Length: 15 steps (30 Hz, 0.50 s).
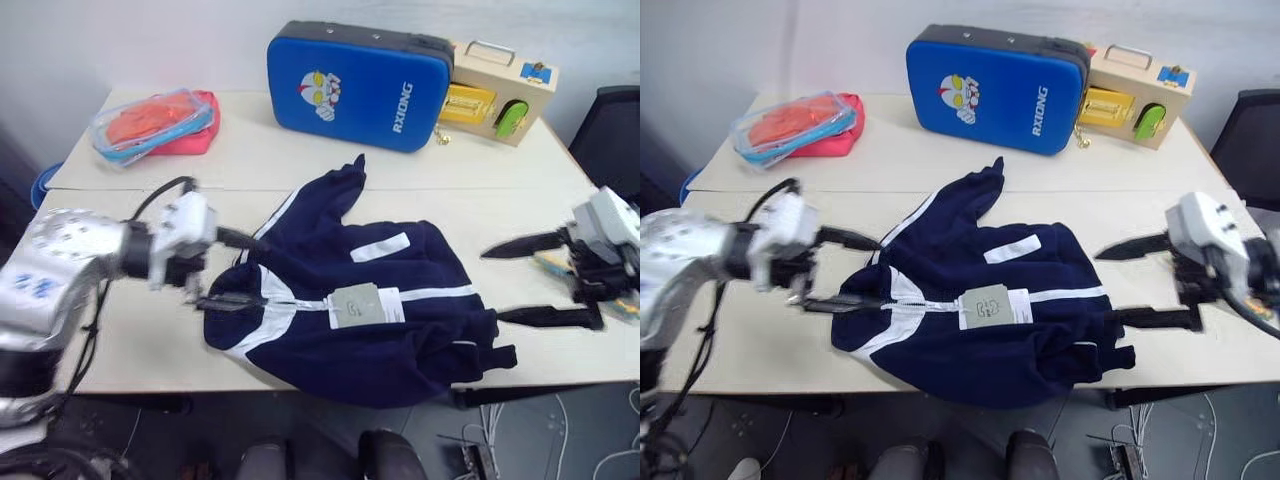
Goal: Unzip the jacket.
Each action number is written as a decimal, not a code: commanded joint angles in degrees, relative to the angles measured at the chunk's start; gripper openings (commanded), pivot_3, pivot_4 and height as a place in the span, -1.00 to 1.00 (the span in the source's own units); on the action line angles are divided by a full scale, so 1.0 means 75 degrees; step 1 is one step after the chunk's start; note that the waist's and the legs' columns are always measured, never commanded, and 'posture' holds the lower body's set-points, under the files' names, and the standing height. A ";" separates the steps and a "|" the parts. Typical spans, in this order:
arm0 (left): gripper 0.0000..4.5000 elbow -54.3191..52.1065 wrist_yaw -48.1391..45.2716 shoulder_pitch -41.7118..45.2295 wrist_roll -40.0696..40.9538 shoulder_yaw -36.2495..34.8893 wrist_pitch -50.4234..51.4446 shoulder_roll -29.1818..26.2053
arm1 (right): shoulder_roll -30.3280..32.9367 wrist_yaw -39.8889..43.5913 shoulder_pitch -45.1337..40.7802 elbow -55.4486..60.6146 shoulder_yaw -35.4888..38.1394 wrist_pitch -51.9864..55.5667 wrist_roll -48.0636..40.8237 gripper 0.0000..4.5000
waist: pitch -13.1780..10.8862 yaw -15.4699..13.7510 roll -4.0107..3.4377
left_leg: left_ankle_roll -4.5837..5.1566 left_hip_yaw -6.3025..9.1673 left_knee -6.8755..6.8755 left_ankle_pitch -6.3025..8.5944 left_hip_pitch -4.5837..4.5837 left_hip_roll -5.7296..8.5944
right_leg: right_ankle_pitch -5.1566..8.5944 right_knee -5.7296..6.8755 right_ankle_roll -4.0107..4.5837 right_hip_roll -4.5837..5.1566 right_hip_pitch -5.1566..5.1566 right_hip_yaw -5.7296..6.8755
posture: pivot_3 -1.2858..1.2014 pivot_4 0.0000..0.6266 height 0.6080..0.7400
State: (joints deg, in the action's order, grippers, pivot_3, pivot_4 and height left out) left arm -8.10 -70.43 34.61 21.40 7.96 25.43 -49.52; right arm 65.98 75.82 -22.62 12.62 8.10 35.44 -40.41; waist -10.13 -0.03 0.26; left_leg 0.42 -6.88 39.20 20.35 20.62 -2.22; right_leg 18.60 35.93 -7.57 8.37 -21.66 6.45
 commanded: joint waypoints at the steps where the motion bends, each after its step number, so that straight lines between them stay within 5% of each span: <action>1: 1.00 0.0937 -0.0113 0.0242 -0.1041 0.0870 -0.1045 0.0449 | -0.0622 -0.0970 -0.0521 -0.0182 -0.0763 0.1003 0.0235 0.99 | -0.0001 0.0028 0.0002 | 0.0000 -0.0005 0.0000 0.0000 0.0022 0.0000 | 0.0000 0.0001 0.0000 -0.0001 -0.0023 0.0003 | 0.03 -0.52 1.00; 6: 1.00 0.2011 0.0128 0.0210 -0.1978 0.1489 -0.2100 0.1121 | -0.1262 -0.1392 -0.0716 -0.0500 -0.1530 0.1611 0.0635 0.99 | -0.0003 -0.0007 0.0004 | 0.0000 0.0023 0.0087 -0.0002 0.0206 -0.0002 | -0.0002 0.0048 -0.0004 -0.0002 -0.0167 0.0038 | 0.03 -0.52 1.00; 15: 1.00 0.2499 0.0487 0.0036 -0.2383 0.1327 -0.2826 0.1417 | -0.1635 -0.1306 -0.0617 -0.0779 -0.2388 0.1784 0.1259 0.99 | -0.0005 -0.0104 0.0008 | 0.0020 0.0036 0.0140 -0.0007 0.0198 0.0000 | -0.0019 0.0071 -0.0022 0.0012 -0.0132 0.0037 | 0.03 -0.52 1.00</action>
State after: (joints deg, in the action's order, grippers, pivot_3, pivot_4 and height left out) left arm 10.05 -68.04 35.63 5.29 18.61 4.65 -38.74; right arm 54.12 66.01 -27.09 6.44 -8.94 48.98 -32.19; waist -10.17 -0.81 0.31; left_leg 0.57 -6.61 40.25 20.30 22.10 -2.22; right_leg 18.46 36.48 -7.74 8.46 -22.65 6.74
